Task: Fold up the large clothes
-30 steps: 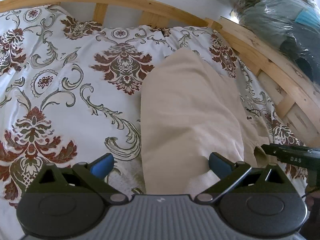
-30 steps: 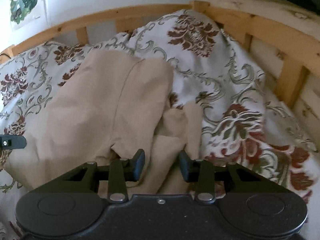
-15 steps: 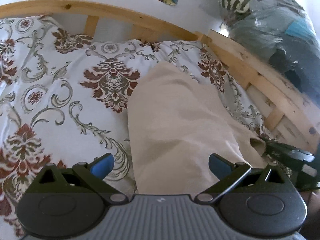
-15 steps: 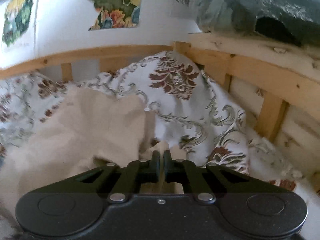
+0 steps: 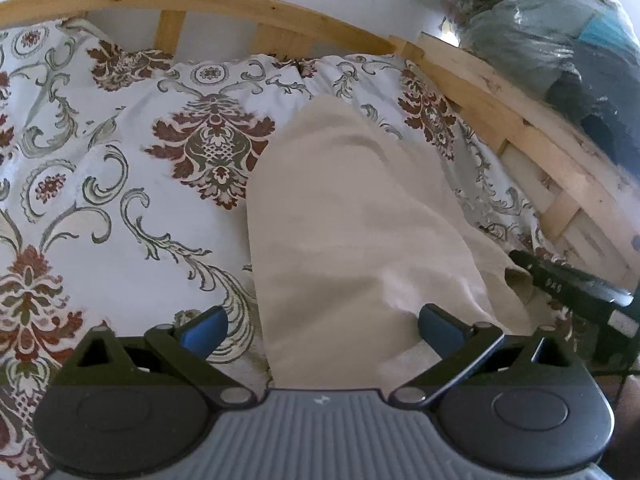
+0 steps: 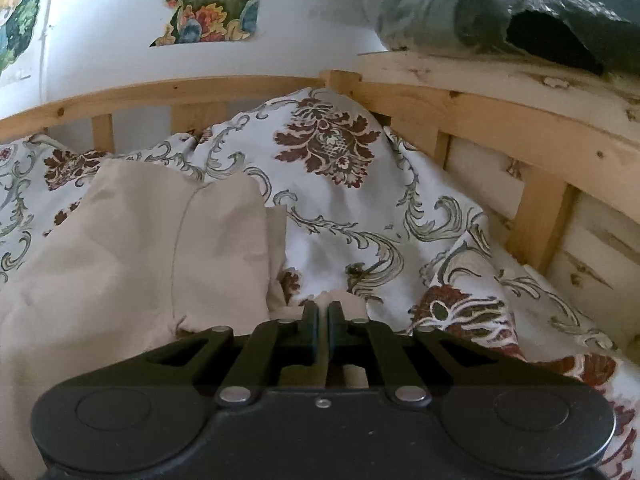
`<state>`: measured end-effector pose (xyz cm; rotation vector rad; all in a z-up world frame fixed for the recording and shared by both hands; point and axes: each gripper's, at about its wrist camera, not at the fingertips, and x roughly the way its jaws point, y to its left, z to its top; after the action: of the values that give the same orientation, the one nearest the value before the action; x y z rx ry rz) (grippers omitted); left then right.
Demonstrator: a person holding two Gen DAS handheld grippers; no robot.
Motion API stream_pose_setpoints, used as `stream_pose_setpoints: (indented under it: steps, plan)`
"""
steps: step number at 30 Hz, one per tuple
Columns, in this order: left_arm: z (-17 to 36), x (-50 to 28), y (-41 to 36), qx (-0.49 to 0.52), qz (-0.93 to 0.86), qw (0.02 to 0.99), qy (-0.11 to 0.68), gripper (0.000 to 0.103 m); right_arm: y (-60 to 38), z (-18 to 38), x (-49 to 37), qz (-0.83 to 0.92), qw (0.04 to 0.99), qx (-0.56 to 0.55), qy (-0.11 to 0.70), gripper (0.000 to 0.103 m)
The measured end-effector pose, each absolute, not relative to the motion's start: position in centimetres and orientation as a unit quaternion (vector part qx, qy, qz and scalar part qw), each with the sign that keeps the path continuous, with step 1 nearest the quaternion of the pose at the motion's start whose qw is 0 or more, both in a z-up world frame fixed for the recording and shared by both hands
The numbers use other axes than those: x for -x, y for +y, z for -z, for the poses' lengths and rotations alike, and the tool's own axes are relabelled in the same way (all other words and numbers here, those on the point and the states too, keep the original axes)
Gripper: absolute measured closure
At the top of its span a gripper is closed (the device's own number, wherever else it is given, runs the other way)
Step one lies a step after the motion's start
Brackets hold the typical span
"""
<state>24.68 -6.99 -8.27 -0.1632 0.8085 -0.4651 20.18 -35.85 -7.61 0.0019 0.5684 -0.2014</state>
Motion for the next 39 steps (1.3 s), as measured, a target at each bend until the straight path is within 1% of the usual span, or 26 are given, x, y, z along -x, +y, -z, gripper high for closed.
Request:
stream_pose_setpoints:
  steps: [3, 5, 6, 7, 8, 9, 11, 12, 13, 14, 16, 17, 21, 25, 34, 36, 39]
  plan:
    - [8.3, -24.6, -7.1, 0.073, 0.217, 0.889, 0.396, 0.000, -36.2, 7.4, -19.9, 0.103, 0.954, -0.021, 0.282, 0.092]
    - [8.4, -24.7, -7.2, 0.073, 0.215, 0.888, 0.399, 0.000, -36.6, 6.9, -19.5, 0.112, 0.953, -0.042, 0.279, 0.075]
    - [8.4, -24.7, -7.2, 0.072, 0.216, 0.888, 0.399, 0.000, -36.8, 6.7, -19.2, 0.119, 0.953, -0.048, 0.275, 0.071]
    - [8.4, -24.7, -7.2, 0.071, 0.216, 0.888, 0.400, 0.000, -37.1, 6.3, -18.9, 0.125, 0.954, -0.054, 0.269, 0.063]
    - [8.4, -24.7, -7.3, 0.070, 0.216, 0.888, 0.400, 0.000, -37.4, 6.0, -18.7, 0.126, 0.954, -0.063, 0.265, 0.051]
    - [8.4, -24.7, -7.4, 0.070, 0.217, 0.888, 0.400, 0.000, -37.9, 5.9, -18.4, 0.125, 0.954, -0.078, 0.261, 0.044]
    - [8.5, -24.8, -7.4, 0.069, 0.218, 0.887, 0.400, 0.000, -39.1, 5.8, -18.1, 0.108, 0.951, -0.136, 0.257, 0.019]
    - [8.5, -24.8, -7.5, 0.069, 0.218, 0.887, 0.401, 0.000, -39.8, 6.1, -18.1, 0.093, 0.946, -0.174, 0.259, 0.015]
    - [8.6, -24.8, -7.6, 0.069, 0.218, 0.887, 0.400, 0.000, -40.4, 6.4, -18.2, 0.078, 0.939, -0.208, 0.264, 0.007]
    - [8.6, -24.8, -7.6, 0.068, 0.219, 0.887, 0.400, 0.000, -40.8, 6.8, -18.2, 0.062, 0.930, -0.241, 0.270, 0.003]
    - [8.7, -24.9, -7.5, 0.069, 0.222, 0.886, 0.401, 0.000, -41.0, 7.3, -18.3, 0.047, 0.921, -0.271, 0.275, 0.001]
    - [8.8, -25.0, -7.4, 0.072, 0.224, 0.885, 0.402, 0.000, -40.8, 7.4, -18.4, 0.045, 0.921, -0.268, 0.279, 0.001]
    - [9.1, -25.3, -7.3, 0.087, 0.226, 0.880, 0.409, 0.000, -39.0, 7.9, -19.0, 0.036, 0.921, -0.238, 0.307, 0.001]
    - [9.2, -25.3, -7.3, 0.088, 0.227, 0.880, 0.408, 0.000, -37.1, 8.4, -19.5, 0.044, 0.925, -0.182, 0.331, 0.001]
    - [9.1, -25.3, -7.3, 0.089, 0.229, 0.879, 0.409, 0.000, -36.5, 9.0, -19.7, 0.043, 0.926, -0.161, 0.339, 0.001]
    - [8.7, -25.6, -6.9, 0.101, 0.239, 0.875, 0.408, 0.001, -36.0, 9.1, -19.8, 0.044, 0.928, -0.144, 0.341, 0.001]
    - [7.9, -26.4, -5.4, 0.145, 0.246, 0.876, 0.388, 0.001, -34.7, 9.5, -19.9, 0.046, 0.932, -0.092, 0.348, 0.002]
